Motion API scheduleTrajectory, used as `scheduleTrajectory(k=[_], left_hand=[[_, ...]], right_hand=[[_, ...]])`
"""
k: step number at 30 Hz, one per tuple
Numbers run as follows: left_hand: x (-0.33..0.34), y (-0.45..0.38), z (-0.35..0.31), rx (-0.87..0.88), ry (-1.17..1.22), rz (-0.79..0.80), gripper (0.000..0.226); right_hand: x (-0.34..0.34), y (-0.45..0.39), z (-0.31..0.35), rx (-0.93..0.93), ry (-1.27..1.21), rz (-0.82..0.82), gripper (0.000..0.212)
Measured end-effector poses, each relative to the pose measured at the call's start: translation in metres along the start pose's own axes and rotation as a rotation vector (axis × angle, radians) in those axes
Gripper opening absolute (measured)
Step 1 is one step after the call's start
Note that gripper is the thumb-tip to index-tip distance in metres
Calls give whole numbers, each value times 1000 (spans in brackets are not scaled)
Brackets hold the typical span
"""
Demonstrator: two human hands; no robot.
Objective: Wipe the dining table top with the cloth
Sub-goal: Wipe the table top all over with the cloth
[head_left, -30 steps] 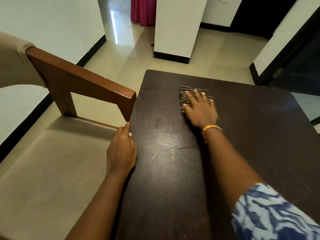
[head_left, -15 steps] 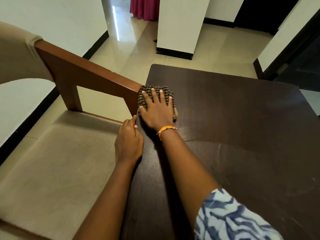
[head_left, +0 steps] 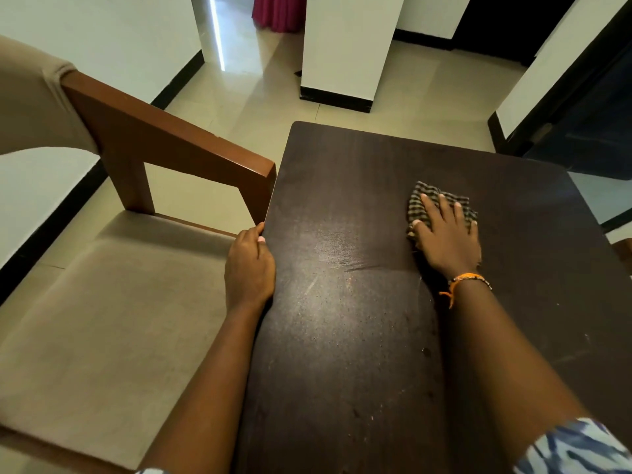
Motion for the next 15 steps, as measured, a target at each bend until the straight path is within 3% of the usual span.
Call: scheduleTrajectory(k=[4, 7, 11, 13, 15], left_hand=[[1, 0, 3, -50, 53, 4, 38], [1, -1, 4, -74, 84, 8, 39], [-8, -3, 10, -229, 283, -16, 37], [-20, -1, 13, -287, 317, -85, 37], [-30, 4, 15, -278, 207, -76, 34]], right_hand=[[8, 9, 40, -8, 7, -33, 53], [24, 20, 107, -170, -19, -27, 53], [47, 55, 201, -406, -57, 42, 54], [50, 74, 219, -496, -82, 62, 54], [48, 82, 215, -534, -96, 85, 54]])
Point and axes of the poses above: each hand's wrist, its own y-axis away from the middle knuckle, its own x-axis out of the palm, z = x × y, the point moved 7 cm from there along -y, towards the middle knuckle, and after that the axes turned 10 degrees about -z, right-handed, at the moved point
